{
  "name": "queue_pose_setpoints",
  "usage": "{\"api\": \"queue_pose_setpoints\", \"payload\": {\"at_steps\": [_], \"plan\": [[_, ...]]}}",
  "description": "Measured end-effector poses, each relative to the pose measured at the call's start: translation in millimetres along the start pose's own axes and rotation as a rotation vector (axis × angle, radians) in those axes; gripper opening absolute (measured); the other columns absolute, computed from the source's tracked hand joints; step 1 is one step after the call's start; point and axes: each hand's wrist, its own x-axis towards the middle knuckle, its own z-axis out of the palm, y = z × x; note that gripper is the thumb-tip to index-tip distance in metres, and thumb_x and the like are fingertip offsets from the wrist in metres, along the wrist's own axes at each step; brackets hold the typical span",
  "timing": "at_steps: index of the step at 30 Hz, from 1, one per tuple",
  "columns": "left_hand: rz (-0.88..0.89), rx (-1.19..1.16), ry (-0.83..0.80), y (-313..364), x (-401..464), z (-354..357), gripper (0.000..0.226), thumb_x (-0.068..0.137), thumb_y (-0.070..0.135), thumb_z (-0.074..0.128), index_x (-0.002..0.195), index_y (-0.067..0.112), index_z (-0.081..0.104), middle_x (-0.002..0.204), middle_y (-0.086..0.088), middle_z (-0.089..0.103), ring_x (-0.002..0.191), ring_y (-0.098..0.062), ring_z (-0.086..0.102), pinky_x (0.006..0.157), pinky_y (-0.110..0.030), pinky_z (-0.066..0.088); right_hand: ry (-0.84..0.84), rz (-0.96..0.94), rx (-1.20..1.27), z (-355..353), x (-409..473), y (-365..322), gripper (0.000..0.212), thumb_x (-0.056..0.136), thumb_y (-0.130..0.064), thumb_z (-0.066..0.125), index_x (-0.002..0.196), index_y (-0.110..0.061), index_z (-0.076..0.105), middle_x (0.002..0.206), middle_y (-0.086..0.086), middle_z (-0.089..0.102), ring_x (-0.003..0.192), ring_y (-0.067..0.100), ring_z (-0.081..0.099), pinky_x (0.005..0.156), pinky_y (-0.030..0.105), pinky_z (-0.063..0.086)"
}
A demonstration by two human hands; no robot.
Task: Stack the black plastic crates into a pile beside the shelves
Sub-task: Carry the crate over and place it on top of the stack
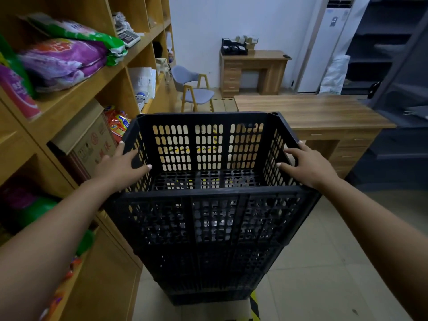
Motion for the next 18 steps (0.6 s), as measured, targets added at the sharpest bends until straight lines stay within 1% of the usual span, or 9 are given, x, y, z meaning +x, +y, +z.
{"api": "queue_pose_setpoints", "payload": {"at_steps": [2, 4, 6, 8, 12, 15, 18], "plan": [[0.007, -0.006, -0.021, -3.2, -0.3, -3.3, 0.084, 0.083, 0.075, 0.034, 0.151, 0.029, 0.02, 0.162, 0.0, -0.001, 0.142, -0.042, 0.019, 0.106, -0.055, 0.031, -0.007, 0.001, 0.027, -0.2, -6.5, 1.7, 0.073, 0.085, -0.065, 0.048, 0.145, -0.026, 0.036, 0.158, 0.01, 0.019, 0.142, 0.031, 0.025, 0.107, 0.047, 0.033], [0.016, 0.026, -0.024, -5.7, -2.1, -3.3, 0.091, 0.079, 0.081, 0.028, 0.152, 0.028, 0.016, 0.162, -0.002, 0.001, 0.144, -0.038, 0.015, 0.108, -0.056, 0.028, -0.065, 0.005, 0.027, 0.8, -14.7, 2.7, 0.077, 0.084, -0.069, 0.044, 0.148, -0.028, 0.03, 0.16, 0.01, 0.01, 0.147, 0.028, 0.01, 0.112, 0.048, 0.025], [0.03, 0.052, -0.008, -6.3, -6.5, 3.6, 0.095, 0.077, 0.083, 0.023, 0.153, 0.027, 0.013, 0.162, -0.006, -0.002, 0.146, -0.034, 0.006, 0.112, -0.055, 0.02, -0.07, 0.01, 0.026, 0.5, -21.3, 2.3, 0.08, 0.082, -0.073, 0.038, 0.149, -0.031, 0.026, 0.161, 0.008, 0.005, 0.148, 0.024, 0.002, 0.113, 0.049, 0.021], [0.032, 0.059, 0.017, -5.3, -8.9, 10.1, 0.097, 0.075, 0.084, 0.019, 0.153, 0.026, 0.013, 0.161, -0.008, -0.005, 0.147, -0.032, 0.0, 0.114, -0.053, 0.013, -0.046, 0.012, 0.011, 2.1, -21.7, 0.2, 0.084, 0.08, -0.078, 0.032, 0.149, -0.031, 0.025, 0.161, 0.009, 0.005, 0.148, 0.024, 0.001, 0.114, 0.049, 0.02], [0.03, 0.051, 0.016, -1.2, -6.6, 7.0, 0.101, 0.073, 0.086, 0.017, 0.153, 0.024, 0.014, 0.161, -0.01, -0.007, 0.148, -0.029, -0.005, 0.116, -0.052, 0.008, -0.045, 0.019, -0.049, 3.5, -14.1, -2.0, 0.091, 0.076, -0.083, 0.023, 0.15, -0.029, 0.024, 0.16, 0.011, 0.004, 0.148, 0.025, 0.001, 0.115, 0.047, 0.017], [0.073, 0.024, 0.049, -6.4, -13.2, 9.0, 0.098, 0.074, 0.084, 0.016, 0.153, 0.025, 0.016, 0.161, -0.011, -0.004, 0.148, -0.026, -0.006, 0.117, -0.049, 0.008, -0.017, -0.011, -0.074, 7.3, -20.6, 2.3, 0.093, 0.076, -0.086, 0.018, 0.15, -0.03, 0.022, 0.16, 0.011, 0.005, 0.148, 0.024, 0.0, 0.117, 0.046, 0.013], [0.077, 0.017, 0.025, -7.6, -18.4, 8.4, 0.097, 0.075, 0.083, 0.018, 0.152, 0.025, 0.017, 0.161, -0.011, -0.007, 0.148, -0.025, -0.008, 0.116, -0.048, 0.01, -0.025, -0.017, -0.07, 7.3, -24.0, 2.6, 0.09, 0.077, -0.083, 0.019, 0.15, -0.029, 0.022, 0.16, 0.011, 0.004, 0.148, 0.024, 0.0, 0.118, 0.045, 0.01]]}}
